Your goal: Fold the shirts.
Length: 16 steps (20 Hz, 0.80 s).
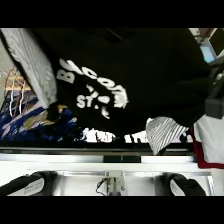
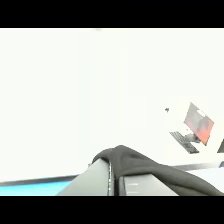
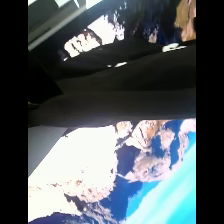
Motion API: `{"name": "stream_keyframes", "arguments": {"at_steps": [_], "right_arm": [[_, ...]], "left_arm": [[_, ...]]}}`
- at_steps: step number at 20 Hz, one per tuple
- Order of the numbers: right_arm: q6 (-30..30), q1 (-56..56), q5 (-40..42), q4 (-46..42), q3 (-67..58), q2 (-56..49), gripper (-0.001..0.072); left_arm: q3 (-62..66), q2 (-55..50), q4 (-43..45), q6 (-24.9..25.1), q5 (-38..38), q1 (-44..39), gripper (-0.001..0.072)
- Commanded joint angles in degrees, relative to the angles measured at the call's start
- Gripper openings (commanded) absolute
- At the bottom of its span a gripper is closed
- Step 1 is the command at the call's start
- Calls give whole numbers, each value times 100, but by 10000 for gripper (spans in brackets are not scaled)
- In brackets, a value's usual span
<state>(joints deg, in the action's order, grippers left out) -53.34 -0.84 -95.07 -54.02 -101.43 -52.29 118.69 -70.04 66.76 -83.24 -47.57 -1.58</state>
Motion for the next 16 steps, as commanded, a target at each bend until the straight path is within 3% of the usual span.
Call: {"name": "stream_keyframes", "arguments": {"at_steps": [1,7,8,9,12,15,16], "right_arm": [[-81,-4,-210,166,2,-4,55],[-254,-2,-273,295,2,-4,55],[-260,-2,-273,297,2,-4,55],[-260,-4,-271,295,2,-4,55],[-260,-4,-267,291,2,-4,55],[-260,-4,-251,249,2,-2,55],[-260,-4,-214,249,2,-2,55]], "left_arm": [[-546,68,-555,-146,-50,120,131],[-721,-35,-643,476,-459,-348,161],[-649,-31,-649,614,-450,-393,538],[-564,-31,-660,588,-461,-391,720],[-426,-31,-490,564,-505,-225,720],[-426,-48,-354,-79,-1097,-39,720],[-428,-50,-411,-155,-1497,-103,621]]}}
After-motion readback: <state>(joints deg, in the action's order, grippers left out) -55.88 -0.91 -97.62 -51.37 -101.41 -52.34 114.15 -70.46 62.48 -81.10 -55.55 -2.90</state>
